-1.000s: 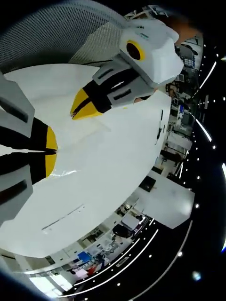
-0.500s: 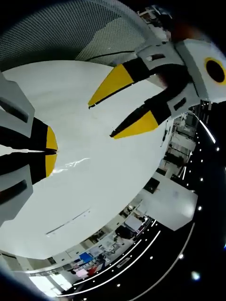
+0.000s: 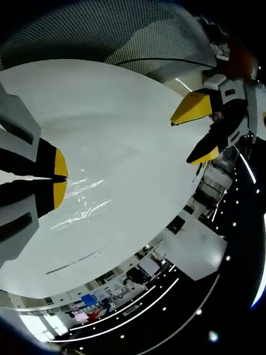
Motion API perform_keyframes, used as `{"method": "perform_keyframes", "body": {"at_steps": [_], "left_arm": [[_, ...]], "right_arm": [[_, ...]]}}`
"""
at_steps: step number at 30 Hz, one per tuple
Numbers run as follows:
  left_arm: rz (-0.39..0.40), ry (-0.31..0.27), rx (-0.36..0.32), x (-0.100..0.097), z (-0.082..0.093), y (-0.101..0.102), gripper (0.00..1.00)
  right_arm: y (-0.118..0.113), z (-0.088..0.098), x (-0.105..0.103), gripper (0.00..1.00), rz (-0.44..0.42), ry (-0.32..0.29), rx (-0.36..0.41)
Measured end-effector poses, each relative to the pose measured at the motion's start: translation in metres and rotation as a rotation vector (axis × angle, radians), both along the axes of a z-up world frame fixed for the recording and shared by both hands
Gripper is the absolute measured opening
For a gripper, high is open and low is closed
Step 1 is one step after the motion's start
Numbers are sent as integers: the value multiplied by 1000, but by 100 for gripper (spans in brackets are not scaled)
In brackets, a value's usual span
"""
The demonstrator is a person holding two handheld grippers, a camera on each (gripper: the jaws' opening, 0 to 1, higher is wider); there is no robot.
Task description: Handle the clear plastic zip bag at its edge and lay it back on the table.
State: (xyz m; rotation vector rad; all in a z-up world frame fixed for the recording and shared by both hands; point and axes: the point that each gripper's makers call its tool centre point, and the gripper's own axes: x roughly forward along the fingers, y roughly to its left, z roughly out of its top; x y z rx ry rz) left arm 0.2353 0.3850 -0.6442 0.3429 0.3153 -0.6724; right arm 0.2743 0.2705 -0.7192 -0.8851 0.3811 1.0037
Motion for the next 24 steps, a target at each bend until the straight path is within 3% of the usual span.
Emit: {"method": "perform_keyframes", "body": {"at_steps": [11, 15, 19, 24], "left_arm": [[48, 52, -15, -1, -21, 22, 43], [64, 70, 33, -3, -37, 27, 45], [70, 83, 32, -7, -43, 27, 46], [62, 98, 30, -10, -51, 22, 50]], "right_arm": [[4, -39, 0, 1, 12, 82, -70], [-4, -49, 2, 8, -28, 85, -88], [-8, -46, -1, 22, -95, 136, -4], [-13, -32, -11, 40, -200, 248, 167]]}}
